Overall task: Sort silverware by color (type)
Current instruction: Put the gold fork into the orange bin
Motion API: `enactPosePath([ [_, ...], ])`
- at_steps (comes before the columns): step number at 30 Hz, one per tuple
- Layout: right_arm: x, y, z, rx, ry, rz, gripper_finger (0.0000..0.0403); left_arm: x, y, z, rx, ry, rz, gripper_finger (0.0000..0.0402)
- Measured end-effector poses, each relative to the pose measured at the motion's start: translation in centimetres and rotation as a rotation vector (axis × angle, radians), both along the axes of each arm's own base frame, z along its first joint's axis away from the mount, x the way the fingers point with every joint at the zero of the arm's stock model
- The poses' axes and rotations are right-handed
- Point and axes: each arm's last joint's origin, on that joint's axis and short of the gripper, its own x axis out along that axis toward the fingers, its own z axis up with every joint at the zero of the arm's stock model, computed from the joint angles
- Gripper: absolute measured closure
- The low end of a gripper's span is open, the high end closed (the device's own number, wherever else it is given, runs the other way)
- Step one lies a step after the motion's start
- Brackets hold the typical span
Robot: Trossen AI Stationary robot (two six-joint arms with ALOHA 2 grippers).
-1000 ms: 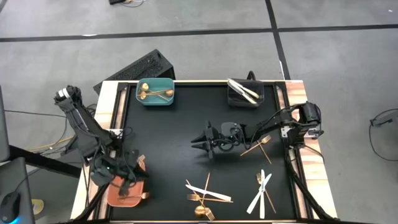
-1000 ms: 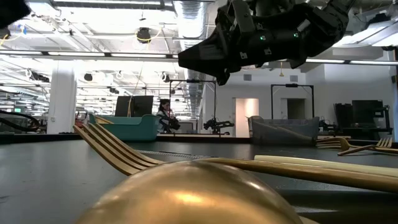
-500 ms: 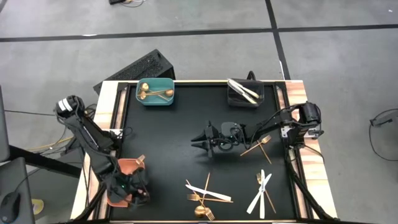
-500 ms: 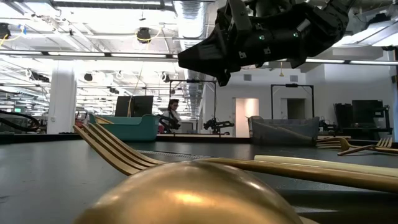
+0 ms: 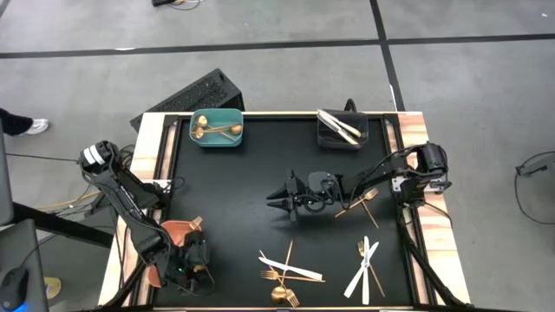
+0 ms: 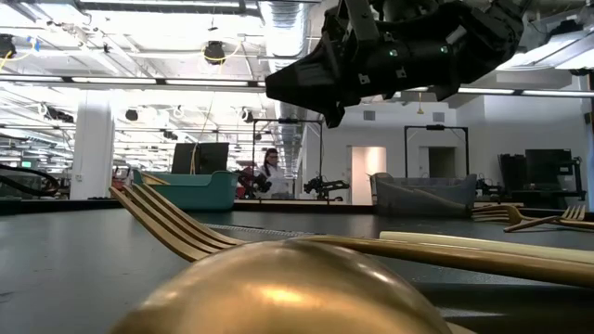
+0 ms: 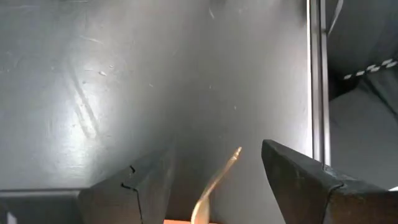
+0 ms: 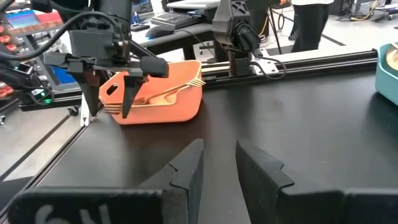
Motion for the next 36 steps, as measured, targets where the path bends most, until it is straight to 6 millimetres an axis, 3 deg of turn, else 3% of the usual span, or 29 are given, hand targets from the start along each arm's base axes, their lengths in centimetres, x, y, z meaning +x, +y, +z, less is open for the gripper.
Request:
enactPosePath([
  [10, 0.0, 0.0, 0.0, 0.000, -0.001, -0.001, 0.0280, -0.3, 0.6, 0.2, 0.006, 0.103, -0.008, 0.0194],
  [14, 0.0, 0.0, 0.0, 0.000, 0.000, -0.001, 0.0280, -0.4, 0.5, 0.2, -0.010, 0.132, -0.039, 0.0247],
  [22, 0.0, 0.0, 0.0, 0.000, -0.001, -0.001, 0.0280, -0.2, 0.7, 0.2, 0.010, 0.128, -0.062, 0.0392],
  [30, 0.0, 0.0, 0.0, 0.000, 0.000, -0.001, 0.0280, -0.8, 2.3, 1.5, 0.015, 0.096, 0.118, 0.0399],
  [36, 0.0, -0.2, 0.0, 0.000, -0.001, -0.005, 0.0280, -3.5, 4.8, 3.9, -0.004, -0.010, 0.414, 0.0400],
])
